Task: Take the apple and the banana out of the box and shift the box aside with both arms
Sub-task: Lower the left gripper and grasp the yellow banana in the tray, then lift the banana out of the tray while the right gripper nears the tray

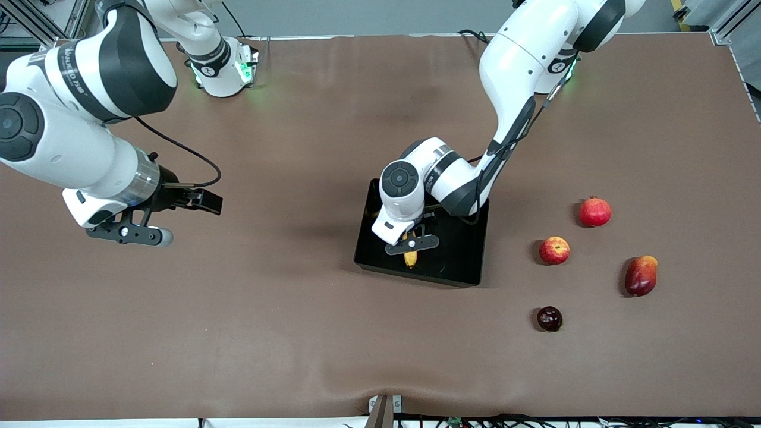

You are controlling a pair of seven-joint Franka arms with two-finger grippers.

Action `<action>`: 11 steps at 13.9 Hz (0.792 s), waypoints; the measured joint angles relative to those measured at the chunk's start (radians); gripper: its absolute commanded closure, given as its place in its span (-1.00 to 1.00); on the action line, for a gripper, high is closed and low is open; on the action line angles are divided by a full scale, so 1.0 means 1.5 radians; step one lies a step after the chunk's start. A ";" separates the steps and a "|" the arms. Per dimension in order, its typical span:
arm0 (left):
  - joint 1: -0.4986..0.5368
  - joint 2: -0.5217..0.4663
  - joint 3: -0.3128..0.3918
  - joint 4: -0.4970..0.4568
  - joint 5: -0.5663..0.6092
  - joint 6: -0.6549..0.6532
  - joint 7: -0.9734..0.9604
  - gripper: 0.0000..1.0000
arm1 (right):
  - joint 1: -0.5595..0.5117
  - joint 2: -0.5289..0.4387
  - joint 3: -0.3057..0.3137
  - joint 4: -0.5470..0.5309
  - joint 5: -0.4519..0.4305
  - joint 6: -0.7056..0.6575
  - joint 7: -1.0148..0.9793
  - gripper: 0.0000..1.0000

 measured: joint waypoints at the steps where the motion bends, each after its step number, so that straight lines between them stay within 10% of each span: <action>1: 0.000 0.002 0.000 -0.004 0.000 0.011 0.008 -1.00 | 0.000 0.001 0.000 0.000 0.000 0.000 -0.005 -1.00; 4: 0.000 0.013 0.000 -0.016 0.000 0.059 0.013 -1.00 | -0.001 0.004 -0.003 0.000 0.000 0.000 -0.015 -1.00; 10: 0.000 0.025 0.000 -0.026 0.000 0.074 0.042 0.92 | -0.002 0.006 -0.003 0.000 0.000 0.001 -0.019 -1.00; 11: 0.000 0.025 0.000 -0.026 0.000 0.074 0.042 1.00 | -0.002 0.006 -0.003 0.000 0.000 0.001 -0.019 -1.00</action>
